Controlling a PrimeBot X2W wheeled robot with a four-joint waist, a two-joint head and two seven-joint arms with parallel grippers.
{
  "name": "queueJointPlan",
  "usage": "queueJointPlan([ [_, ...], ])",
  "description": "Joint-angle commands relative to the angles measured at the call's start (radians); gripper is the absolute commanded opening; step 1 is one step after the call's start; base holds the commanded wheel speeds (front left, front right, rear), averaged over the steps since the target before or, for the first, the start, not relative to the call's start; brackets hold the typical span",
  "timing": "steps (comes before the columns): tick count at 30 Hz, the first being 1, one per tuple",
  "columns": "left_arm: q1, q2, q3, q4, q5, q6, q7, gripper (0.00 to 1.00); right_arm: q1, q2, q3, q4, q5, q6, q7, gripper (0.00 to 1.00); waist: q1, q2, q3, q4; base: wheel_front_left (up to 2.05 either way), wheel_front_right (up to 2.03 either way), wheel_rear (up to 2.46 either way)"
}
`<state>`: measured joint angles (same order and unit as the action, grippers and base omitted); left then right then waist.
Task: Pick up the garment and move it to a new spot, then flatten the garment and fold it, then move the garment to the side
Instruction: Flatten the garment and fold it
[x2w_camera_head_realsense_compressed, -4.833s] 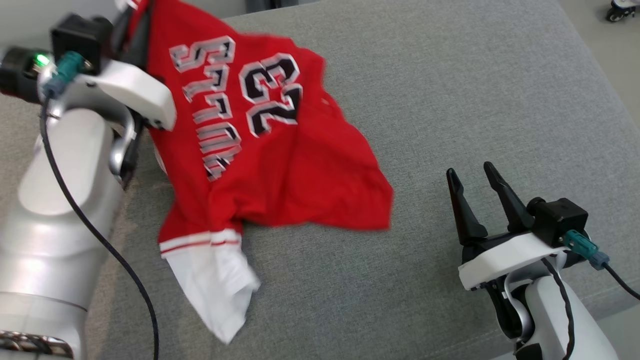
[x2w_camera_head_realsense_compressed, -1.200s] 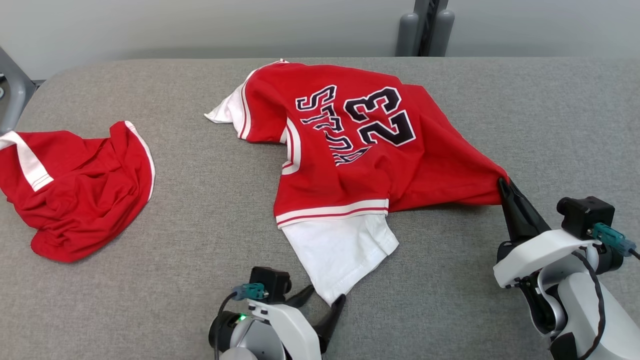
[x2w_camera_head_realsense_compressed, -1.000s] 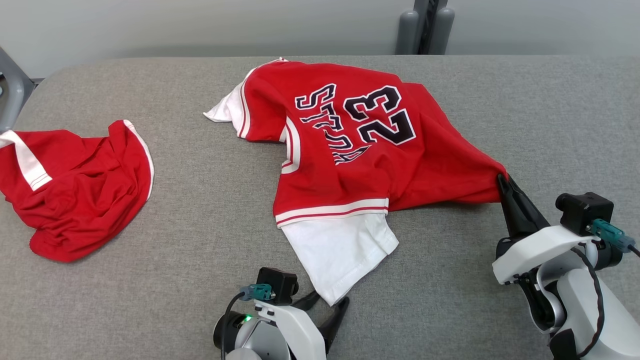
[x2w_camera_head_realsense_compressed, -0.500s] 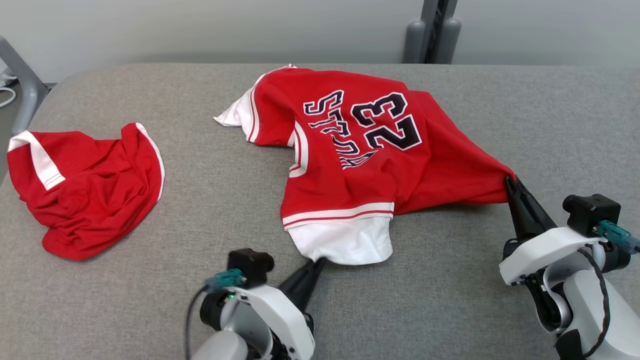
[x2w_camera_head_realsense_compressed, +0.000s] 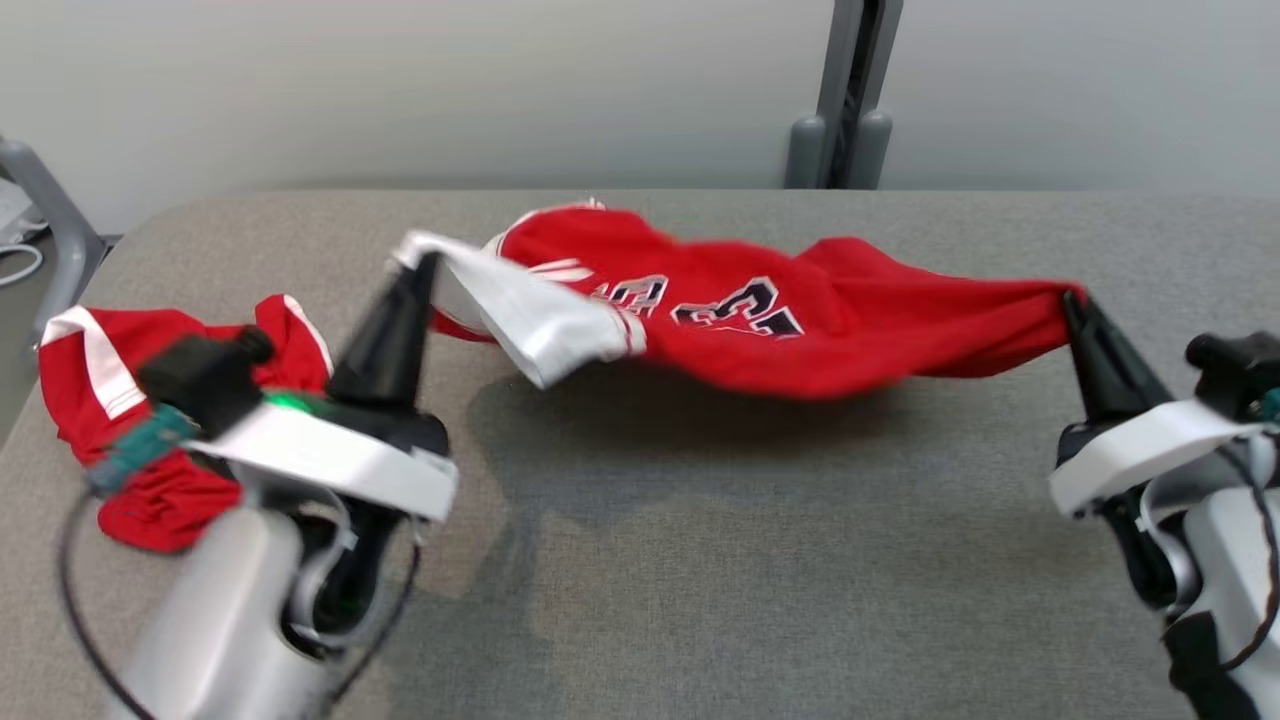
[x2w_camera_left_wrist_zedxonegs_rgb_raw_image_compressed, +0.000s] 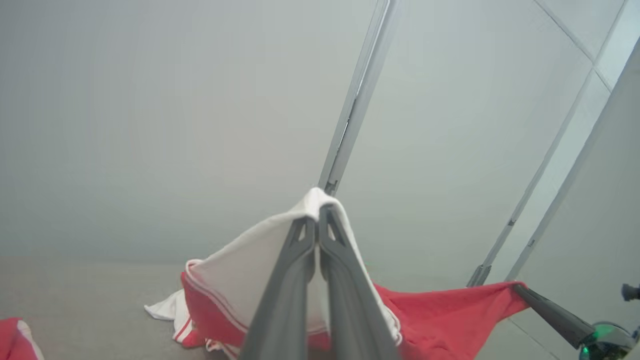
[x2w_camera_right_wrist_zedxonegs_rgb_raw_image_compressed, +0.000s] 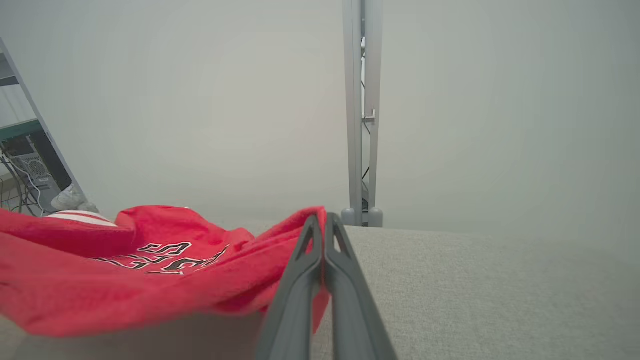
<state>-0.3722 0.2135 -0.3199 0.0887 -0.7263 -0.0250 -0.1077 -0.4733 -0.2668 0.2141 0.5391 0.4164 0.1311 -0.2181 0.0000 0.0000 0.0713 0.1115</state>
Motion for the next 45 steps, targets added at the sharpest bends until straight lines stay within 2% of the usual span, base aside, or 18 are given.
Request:
queueJointPlan([
  [1, -0.025, 0.01, 0.021, -0.024, -0.009, 0.011, -0.004, 0.0, -0.015, -0.015, -0.006, -0.012, -0.003, -0.001, 0.004, 0.0, 0.0, 0.0, -0.016, -0.012, 0.0, 0.0, 0.0],
  [8, -0.072, 0.04, 0.091, -0.126, -0.082, 0.055, 0.081, 0.0, -0.056, -0.054, -0.06, -0.094, 0.043, -0.001, 0.042, 0.0, 0.0, 0.0, -0.055, -0.044, 0.0, 0.0, 0.0],
  [14, -0.049, 0.043, 0.122, -0.182, -0.141, 0.097, 0.147, 0.0, -0.048, -0.052, -0.138, -0.186, 0.056, -0.001, 0.06, 0.0, 0.0, 0.0, -0.073, -0.066, 0.0, 0.0, 0.0],
  [21, -0.043, 0.006, 0.185, -0.289, -0.305, 0.165, 0.255, 0.0, -0.022, 0.009, -0.255, -0.356, 0.068, -0.001, 0.13, 0.0, 0.0, 0.0, -0.063, -0.085, 0.0, 0.0, 0.0],
  [27, -0.141, 0.007, 0.229, -0.34, -0.375, 0.234, 0.331, 0.0, -0.072, 0.075, -0.342, -0.454, 0.085, -0.001, 0.235, 0.0, 0.0, 0.0, 0.007, -0.089, 0.0, 0.0, 0.0],
  [32, -0.345, 0.029, 0.244, -0.263, -0.398, 0.297, 0.409, 0.0, -0.225, 0.094, -0.361, -0.459, 0.091, -0.001, 0.351, 0.0, 0.0, 0.0, 0.128, -0.093, 0.0, 0.0, 0.0],
  [34, -0.452, 0.026, 0.253, -0.205, -0.434, 0.308, 0.451, 0.0, -0.325, 0.104, -0.337, -0.421, 0.113, 0.0, 0.408, 0.0, 0.0, 0.0, 0.186, -0.105, 0.0, 0.0, 0.0],
  [35, -0.51, 0.045, 0.257, -0.17, -0.426, 0.317, 0.466, 0.0, -0.39, 0.097, -0.327, -0.398, 0.117, -0.001, 0.428, 0.0, 0.0, 0.0, 0.221, -0.112, 0.0, 0.0, 0.0],
  [37, -0.632, 0.071, 0.24, -0.1, -0.403, 0.305, 0.486, 0.0, -0.527, 0.072, -0.3, -0.341, 0.11, -0.001, 0.446, 0.0, 0.0, 0.0, 0.29, -0.122, 0.0, 0.0, 0.0],
  [39, -0.769, 0.064, 0.225, -0.025, -0.393, 0.289, 0.488, 0.0, -0.662, 0.055, -0.284, -0.273, 0.111, -0.001, 0.436, 0.0, 0.0, 0.0, 0.358, -0.122, 0.0, 0.0, 0.0],
  [41, -0.904, 0.028, 0.249, 0.059, -0.415, 0.279, 0.455, 0.0, -0.787, 0.033, -0.255, -0.205, 0.09, 0.0, 0.408, 0.0, 0.0, 0.0, 0.411, -0.115, 0.0, 0.0, 0.0],
  [45, -1.162, -0.031, 0.294, 0.241, -0.407, 0.222, 0.313, 0.0, -1.01, 0.021, -0.233, -0.07, 0.101, -0.001, 0.311, 0.0, 0.0, 0.0, 0.497, -0.089, 0.0, 0.0, 0.0],
])
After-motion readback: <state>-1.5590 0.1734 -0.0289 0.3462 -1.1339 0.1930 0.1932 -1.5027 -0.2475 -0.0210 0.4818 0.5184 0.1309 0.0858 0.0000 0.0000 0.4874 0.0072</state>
